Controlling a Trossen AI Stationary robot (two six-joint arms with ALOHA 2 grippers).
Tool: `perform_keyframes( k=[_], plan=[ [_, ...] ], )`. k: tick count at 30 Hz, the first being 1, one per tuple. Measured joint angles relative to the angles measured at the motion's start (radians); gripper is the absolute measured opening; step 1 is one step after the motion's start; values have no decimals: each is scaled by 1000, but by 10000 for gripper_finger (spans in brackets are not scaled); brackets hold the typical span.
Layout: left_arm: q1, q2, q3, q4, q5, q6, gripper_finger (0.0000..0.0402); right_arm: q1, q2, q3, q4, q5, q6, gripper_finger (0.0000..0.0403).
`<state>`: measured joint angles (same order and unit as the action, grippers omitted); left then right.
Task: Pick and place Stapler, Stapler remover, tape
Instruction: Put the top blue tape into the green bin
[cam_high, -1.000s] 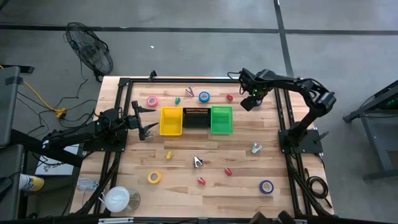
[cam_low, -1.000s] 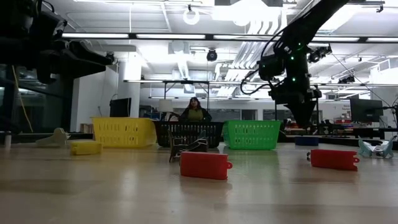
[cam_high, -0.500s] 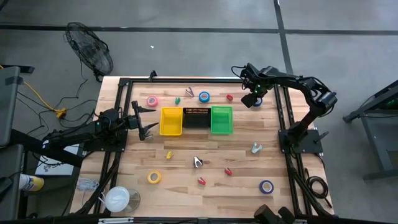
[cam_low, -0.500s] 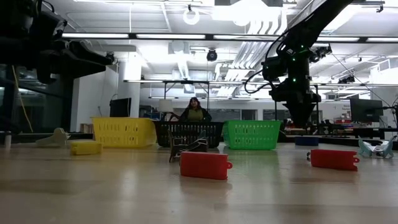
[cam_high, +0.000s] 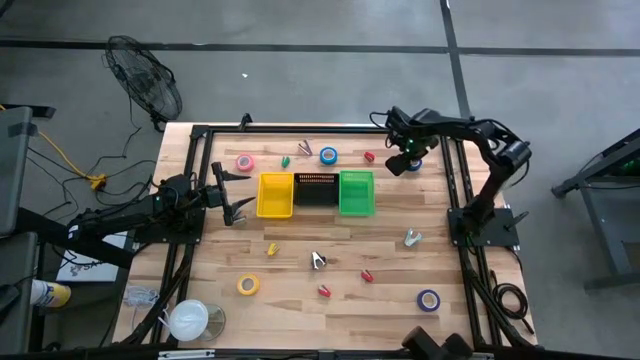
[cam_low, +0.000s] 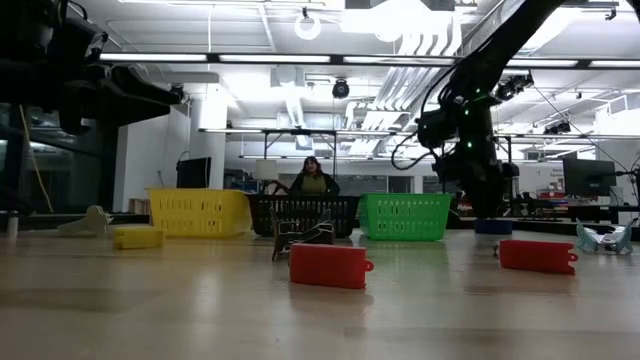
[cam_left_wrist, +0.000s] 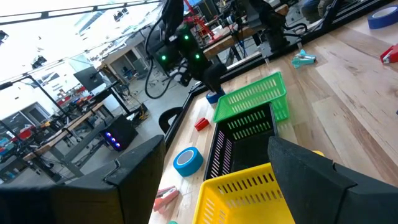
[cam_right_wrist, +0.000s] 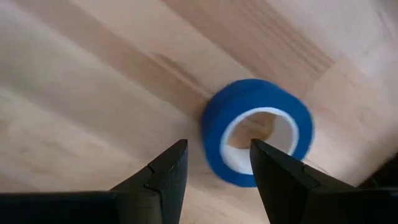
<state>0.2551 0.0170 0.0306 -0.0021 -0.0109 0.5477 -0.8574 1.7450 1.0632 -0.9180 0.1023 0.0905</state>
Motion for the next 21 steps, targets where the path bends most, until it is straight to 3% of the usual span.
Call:
perform_keyframes(
  k=[12, 21],
  plan=[
    [0, 0, 0, 0, 0, 0, 282, 0, 44, 0, 43, -3, 14, 164],
    [0, 0, 0, 0, 0, 0, 282, 0, 44, 0, 47, -4, 14, 114]
  ],
)
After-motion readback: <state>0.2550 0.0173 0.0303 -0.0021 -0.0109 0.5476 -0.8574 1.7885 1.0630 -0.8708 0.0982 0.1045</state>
